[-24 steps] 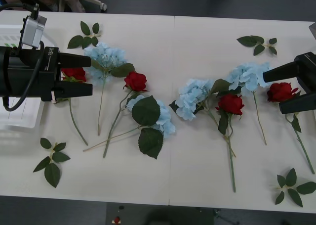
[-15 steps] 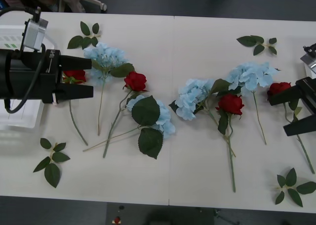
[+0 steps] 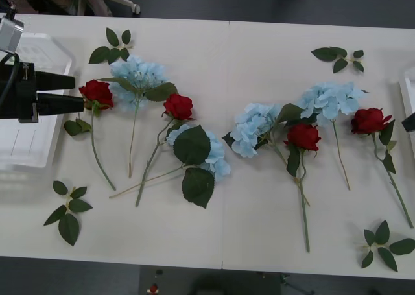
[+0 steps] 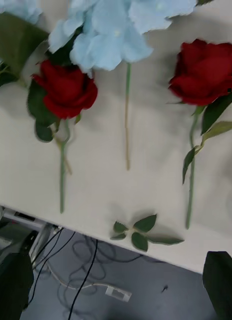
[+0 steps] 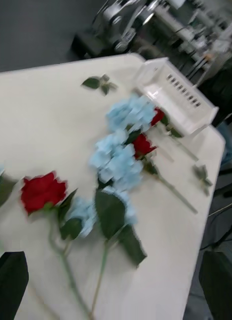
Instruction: Put the red flowers into the right box and the blue flowers into the left box
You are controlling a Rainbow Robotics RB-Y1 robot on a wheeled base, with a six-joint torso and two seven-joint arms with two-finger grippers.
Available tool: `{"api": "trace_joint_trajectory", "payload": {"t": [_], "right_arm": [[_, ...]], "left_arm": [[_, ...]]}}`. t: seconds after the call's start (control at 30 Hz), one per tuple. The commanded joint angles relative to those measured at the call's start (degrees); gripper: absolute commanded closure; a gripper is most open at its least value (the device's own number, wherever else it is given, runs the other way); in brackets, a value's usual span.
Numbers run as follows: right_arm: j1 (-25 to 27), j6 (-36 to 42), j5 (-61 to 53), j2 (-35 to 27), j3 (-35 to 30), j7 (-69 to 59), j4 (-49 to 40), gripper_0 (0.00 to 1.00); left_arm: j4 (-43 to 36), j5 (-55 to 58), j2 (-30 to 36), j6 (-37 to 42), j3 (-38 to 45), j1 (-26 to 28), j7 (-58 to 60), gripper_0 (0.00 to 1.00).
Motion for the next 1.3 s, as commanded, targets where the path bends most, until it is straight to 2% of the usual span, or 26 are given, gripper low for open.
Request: {"api": "trace_joint_trajectory", "payload": {"t": [0.03,0.13,0.23,0.37,0.5,0.83,0.97,1.2,1.23,1.3], "right_arm": [[0.8,-8.0,5.8,-0.3,7.6,-6.9,2.7,0.0],[-0.3,-13.4,9.5,0.1,12.5,-6.8,5.2,0.0],[-2.7,-17.3,13.0,0.4,17.7,-6.3,7.8,0.0],[-6.5,-20.4,16.9,1.4,24.4,-6.7,10.8,0.0],[-8.0,-23.9,18.3,4.0,27.3,-6.6,14.2,0.0],[-12.0,-33.7,23.4,8.6,37.0,-6.8,21.7,0.0],[-14.0,-35.7,24.2,10.3,39.8,-6.8,25.1,0.0],[-16.3,-39.2,24.1,13.1,42.9,-6.8,31.5,0.0],[-16.8,-40.1,24.1,13.5,43.8,-6.8,32.4,0.01],[-17.6,-41.1,23.9,14.2,45.3,-7.0,34.0,0.18]], "left_arm": [[1.1,-14.6,-0.5,0.4,1.7,-1.6,24.3,0.0],[1.7,-28.2,-3.1,0.9,1.7,-3.3,37.5,0.0],[4.0,-40.1,-7.5,3.9,1.6,-6.2,45.7,0.0],[9.3,-50.4,-13.8,8.1,1.2,-11.2,50.9,0.0],[15.1,-56.3,-16.8,8.7,-2.9,-15.6,51.2,0.0],[27.0,-61.8,-20.8,7.0,-13.8,-24.3,51.6,0.0],[31.2,-62.3,-22.7,4.0,-17.5,-25.8,51.5,0.0],[34.8,-63.7,-26.1,-0.7,-19.0,-25.8,51.0,0.0],[34.9,-64.5,-26.3,-0.7,-19.0,-25.8,51.0,0.0],[34.8,-66.7,-26.6,-0.7,-19.3,-25.9,50.8,0.0]]}}
